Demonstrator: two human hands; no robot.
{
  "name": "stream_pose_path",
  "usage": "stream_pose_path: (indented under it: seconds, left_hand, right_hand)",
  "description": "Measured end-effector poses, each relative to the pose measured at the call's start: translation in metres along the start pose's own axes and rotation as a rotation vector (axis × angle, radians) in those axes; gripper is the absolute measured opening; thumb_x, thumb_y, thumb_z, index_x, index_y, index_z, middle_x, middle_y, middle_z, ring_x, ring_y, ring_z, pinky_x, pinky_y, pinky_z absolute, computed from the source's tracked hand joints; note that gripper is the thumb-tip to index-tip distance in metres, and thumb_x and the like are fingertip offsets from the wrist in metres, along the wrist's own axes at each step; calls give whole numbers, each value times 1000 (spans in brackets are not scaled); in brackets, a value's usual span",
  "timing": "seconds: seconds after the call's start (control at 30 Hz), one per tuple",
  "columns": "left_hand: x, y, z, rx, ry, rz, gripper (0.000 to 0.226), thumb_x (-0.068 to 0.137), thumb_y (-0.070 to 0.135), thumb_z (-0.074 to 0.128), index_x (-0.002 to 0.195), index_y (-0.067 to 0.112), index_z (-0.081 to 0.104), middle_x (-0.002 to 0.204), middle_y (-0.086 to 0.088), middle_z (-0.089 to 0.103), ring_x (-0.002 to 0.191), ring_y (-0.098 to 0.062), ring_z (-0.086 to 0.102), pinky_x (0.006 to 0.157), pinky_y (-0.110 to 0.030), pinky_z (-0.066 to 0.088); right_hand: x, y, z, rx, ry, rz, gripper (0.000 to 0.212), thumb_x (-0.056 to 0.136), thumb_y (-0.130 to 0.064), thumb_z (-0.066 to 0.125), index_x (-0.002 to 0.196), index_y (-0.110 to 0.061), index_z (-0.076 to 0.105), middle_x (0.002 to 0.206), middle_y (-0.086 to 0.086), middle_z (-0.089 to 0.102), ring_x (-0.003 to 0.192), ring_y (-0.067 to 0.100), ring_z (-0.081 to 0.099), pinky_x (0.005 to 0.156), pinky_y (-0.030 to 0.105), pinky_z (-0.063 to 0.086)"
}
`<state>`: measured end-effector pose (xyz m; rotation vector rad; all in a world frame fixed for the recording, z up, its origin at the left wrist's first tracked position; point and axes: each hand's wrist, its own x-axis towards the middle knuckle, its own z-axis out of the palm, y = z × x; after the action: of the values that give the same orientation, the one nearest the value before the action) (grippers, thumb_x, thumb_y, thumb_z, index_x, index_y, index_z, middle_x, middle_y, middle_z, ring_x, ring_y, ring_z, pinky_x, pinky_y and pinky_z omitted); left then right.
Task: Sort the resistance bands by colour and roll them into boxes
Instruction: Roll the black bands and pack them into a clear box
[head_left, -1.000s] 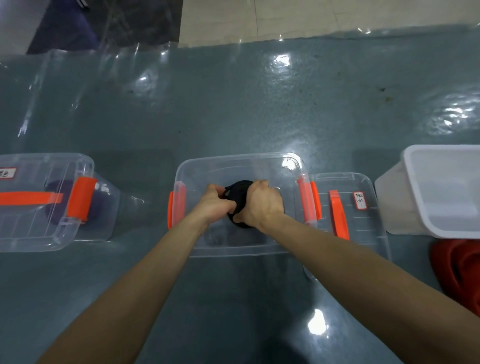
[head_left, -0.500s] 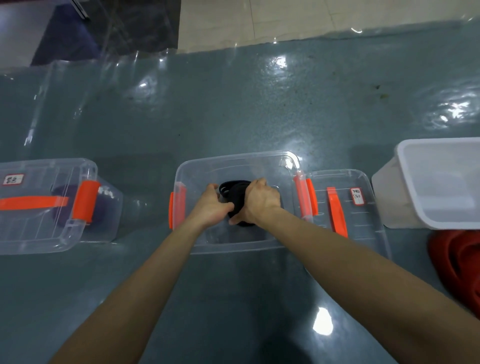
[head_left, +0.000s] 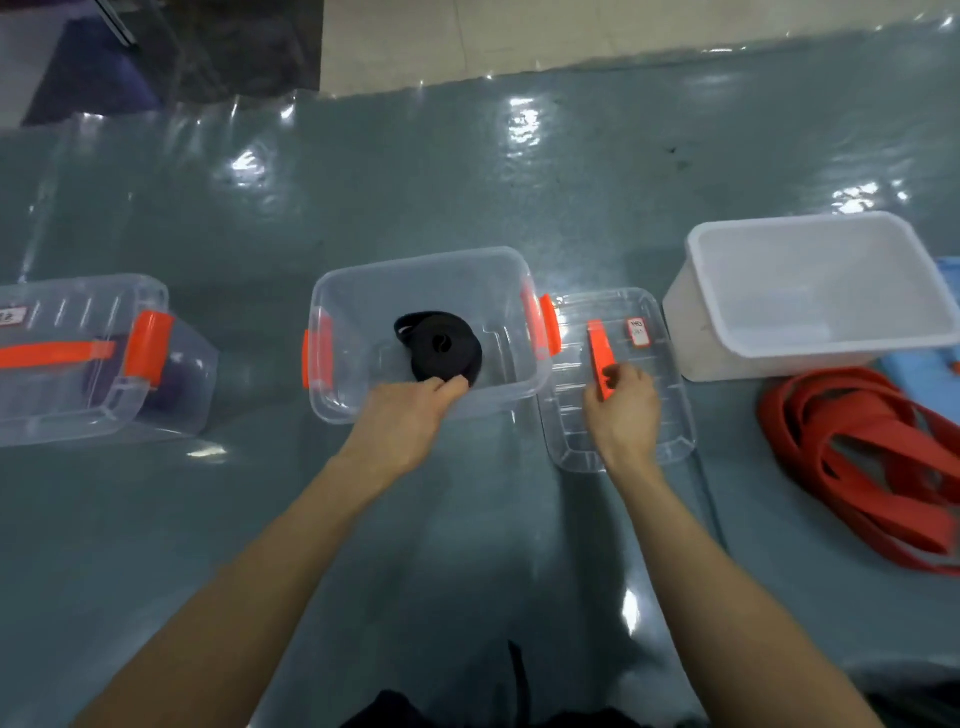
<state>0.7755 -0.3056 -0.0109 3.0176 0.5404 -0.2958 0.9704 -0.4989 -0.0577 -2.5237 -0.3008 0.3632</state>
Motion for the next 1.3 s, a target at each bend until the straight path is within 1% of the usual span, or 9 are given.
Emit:
stream_pose_path:
  seconds: [0.23, 0.53, 0.63, 0.77, 0.93, 1.03, 1.13, 1.23, 1.3]
  left_hand:
    - [2, -20, -3, 19, 118, 3, 43, 81, -9, 61, 114, 18, 64, 71, -4, 55, 55, -32, 47, 52, -36, 37]
    - [0, -24, -4, -1, 37, 2, 32, 98, 15, 60, 128, 25, 54, 98, 1, 66, 80, -31, 62, 65, -41, 53]
    - [-6, -8, -16, -267, 176, 57, 49, 92, 41, 75, 136, 22, 62, 120, 2, 67, 107, -25, 67, 86, -45, 58]
    - [8, 40, -31, -438, 440, 165, 21, 100, 24, 70, 118, 13, 72, 112, -1, 68, 104, -26, 67, 89, -48, 56]
    - [42, 97, -64, -736, 196, 147, 45, 105, 41, 69, 143, 19, 61, 138, 0, 63, 115, -15, 66, 103, -42, 54]
    - [52, 98, -84, -1030, 91, 22, 52, 103, 42, 73, 149, 24, 56, 138, 0, 62, 101, -5, 69, 87, -25, 56]
    - [47, 68, -97, -1429, 212, -77, 42, 103, 15, 75, 142, 7, 61, 114, -13, 76, 72, -18, 80, 55, -28, 62]
    - [34, 17, -101, -1640, 467, -234, 45, 103, 12, 74, 144, 3, 58, 107, -14, 75, 81, -36, 81, 58, -38, 64]
    - [24, -20, -95, -1765, 636, -337, 40, 105, 12, 71, 142, 1, 57, 98, -9, 74, 79, -32, 81, 60, -37, 65]
  right_hand:
    - [34, 7, 14, -254, -122, 68, 48, 105, -33, 63, 135, 4, 54, 140, 24, 54, 120, 46, 64, 99, 50, 54]
    - [-7, 10, 0, -171, -129, 125, 38, 80, -47, 76, 82, -9, 77, 81, 16, 75, 81, 37, 75, 75, 41, 63]
    - [-42, 29, -9, -183, -118, 153, 47, 79, -59, 71, 78, -13, 76, 77, 13, 73, 79, 37, 74, 70, 37, 59]
    - [-80, 59, -28, -192, -64, 220, 48, 76, -62, 65, 77, -15, 73, 80, 11, 72, 79, 38, 72, 73, 38, 61]
    - [-101, 53, -59, -99, 104, 127, 43, 72, -57, 67, 84, -17, 64, 93, 7, 66, 87, 39, 69, 79, 43, 56]
    - [-99, 28, -73, -56, 157, -68, 38, 69, -50, 73, 90, -21, 60, 95, 1, 64, 83, 36, 67, 75, 41, 53]
    - [-86, -8, -83, -17, 292, -353, 34, 76, -43, 72, 99, -19, 64, 100, 0, 66, 87, 33, 68, 79, 41, 53]
    - [-66, -45, -87, 9, 533, -560, 51, 88, -39, 73, 128, -10, 63, 126, 12, 62, 119, 37, 60, 102, 46, 47]
    - [-56, -70, -85, 107, 577, -447, 66, 93, -43, 71, 146, -8, 52, 143, 15, 55, 136, 35, 50, 114, 44, 38]
